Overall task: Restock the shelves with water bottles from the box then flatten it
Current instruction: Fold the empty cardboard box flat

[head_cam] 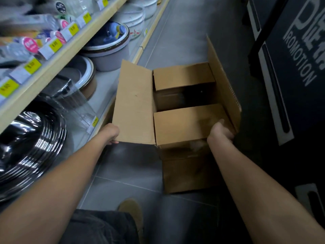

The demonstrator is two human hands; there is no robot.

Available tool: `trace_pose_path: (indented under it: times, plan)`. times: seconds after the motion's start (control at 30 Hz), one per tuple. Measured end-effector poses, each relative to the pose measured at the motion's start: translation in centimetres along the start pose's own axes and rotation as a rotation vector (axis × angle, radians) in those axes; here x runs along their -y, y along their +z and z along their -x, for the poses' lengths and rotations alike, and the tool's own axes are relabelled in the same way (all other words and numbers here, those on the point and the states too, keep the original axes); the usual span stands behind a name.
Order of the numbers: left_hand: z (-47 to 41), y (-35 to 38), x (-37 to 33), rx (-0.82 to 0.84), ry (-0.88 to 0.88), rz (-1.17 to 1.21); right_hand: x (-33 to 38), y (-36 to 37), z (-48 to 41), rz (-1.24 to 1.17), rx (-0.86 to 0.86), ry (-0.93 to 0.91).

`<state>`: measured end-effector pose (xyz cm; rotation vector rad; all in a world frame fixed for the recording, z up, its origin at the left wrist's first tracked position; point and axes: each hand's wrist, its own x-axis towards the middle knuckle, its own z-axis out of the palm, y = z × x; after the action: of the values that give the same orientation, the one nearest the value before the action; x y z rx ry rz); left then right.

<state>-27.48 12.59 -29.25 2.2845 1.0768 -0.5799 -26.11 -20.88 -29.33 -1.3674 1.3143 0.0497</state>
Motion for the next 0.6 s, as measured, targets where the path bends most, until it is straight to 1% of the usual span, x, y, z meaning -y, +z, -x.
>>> trace_pose_path:
  times: [0.07,0.1,0.17,0.2,0.23,0.27,0.3,0.33,0.37,0.4,0.5,0.57,0.6]
  plan:
    - [0.6,-0.7,0.6,0.071,-0.003,-0.112,-1.3,1.6,1.8,0.126,0.072,-0.004]
    - [1.0,-1.0,0.9,0.134,-0.001,-0.166,-2.0,2.3,2.8,0.221,0.082,-0.064]
    - [1.9,-1.7,1.2,0.269,0.031,-0.286,-3.3,3.9,4.0,0.436,0.078,-0.291]
    - [2.6,-2.0,1.1,0.307,0.057,-0.347,-4.0,4.8,4.4,0.531,0.097,-0.411]
    - [3.5,-2.2,0.8,0.327,0.092,-0.403,-4.5,5.7,5.0,0.623,0.185,-0.533]
    - [4.2,-2.3,0.5,0.353,0.122,-0.445,-5.1,6.7,5.9,0.687,0.334,-0.627]
    - [4.9,-2.3,0.0,0.394,0.153,-0.480,-5.6,7.5,6.8,0.714,0.505,-0.678]
    - [5.3,-2.2,-0.5,0.438,0.165,-0.504,-6.1,8.4,7.8,0.744,0.651,-0.701]
    - [5.7,-2.0,-0.6,0.478,0.174,-0.523,-6.5,8.9,8.5,0.782,0.742,-0.712]
    - [6.1,-1.5,-1.0,0.518,0.171,-0.541,-6.7,9.3,9.1,0.839,0.788,-0.709]
    - [7.3,-0.4,-1.6,0.591,0.196,-0.606,-6.8,9.5,9.2,1.034,0.809,-0.661]
    - [8.1,-0.4,-1.8,0.595,0.231,-0.627,-6.4,9.1,8.2,1.067,0.803,-0.615]
    - [8.2,-0.6,-2.0,0.570,0.251,-0.631,-6.3,8.9,7.7,1.055,0.824,-0.587]
